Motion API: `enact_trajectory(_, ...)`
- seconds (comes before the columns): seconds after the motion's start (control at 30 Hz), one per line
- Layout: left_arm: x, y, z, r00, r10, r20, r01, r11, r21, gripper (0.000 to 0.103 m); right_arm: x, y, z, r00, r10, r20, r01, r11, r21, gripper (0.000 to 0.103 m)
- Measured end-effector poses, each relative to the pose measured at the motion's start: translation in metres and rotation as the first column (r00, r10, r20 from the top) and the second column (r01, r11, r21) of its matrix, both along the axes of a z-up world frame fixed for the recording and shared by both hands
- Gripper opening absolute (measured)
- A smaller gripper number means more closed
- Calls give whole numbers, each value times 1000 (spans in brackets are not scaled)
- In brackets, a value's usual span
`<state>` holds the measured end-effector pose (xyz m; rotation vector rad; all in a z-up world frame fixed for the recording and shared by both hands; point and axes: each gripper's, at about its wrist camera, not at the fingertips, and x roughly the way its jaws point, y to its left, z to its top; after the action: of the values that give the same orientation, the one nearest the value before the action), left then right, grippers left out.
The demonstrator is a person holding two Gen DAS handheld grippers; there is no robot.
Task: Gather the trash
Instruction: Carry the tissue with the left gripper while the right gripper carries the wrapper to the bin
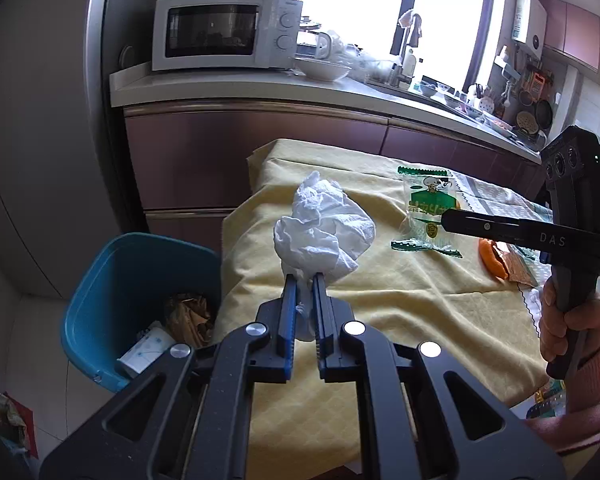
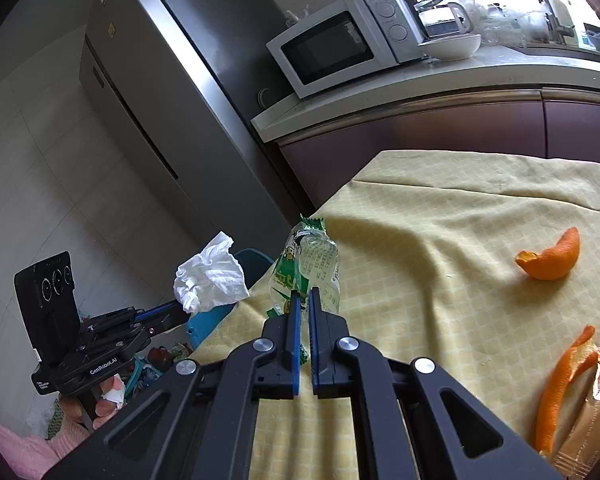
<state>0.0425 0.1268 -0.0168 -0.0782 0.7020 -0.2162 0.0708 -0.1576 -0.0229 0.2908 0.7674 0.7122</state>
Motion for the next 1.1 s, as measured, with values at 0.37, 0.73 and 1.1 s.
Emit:
enact_trajectory(0.37, -16, 65, -2, 991, 133, -3, -132, 991, 4, 9, 5, 59, 7, 993, 118, 11, -118, 993, -30, 3)
enact_trajectory(0.73, -15, 101, -18, 976, 215, -44, -214, 977, 15, 9, 21, 108, 6, 979, 204, -9, -204, 977, -56, 3)
enact_trajectory(1.1, -3, 122, -42, 957, 268, -107, -269, 963, 8, 9, 29, 151, -5, 964, 261, -50, -264, 960, -96, 3)
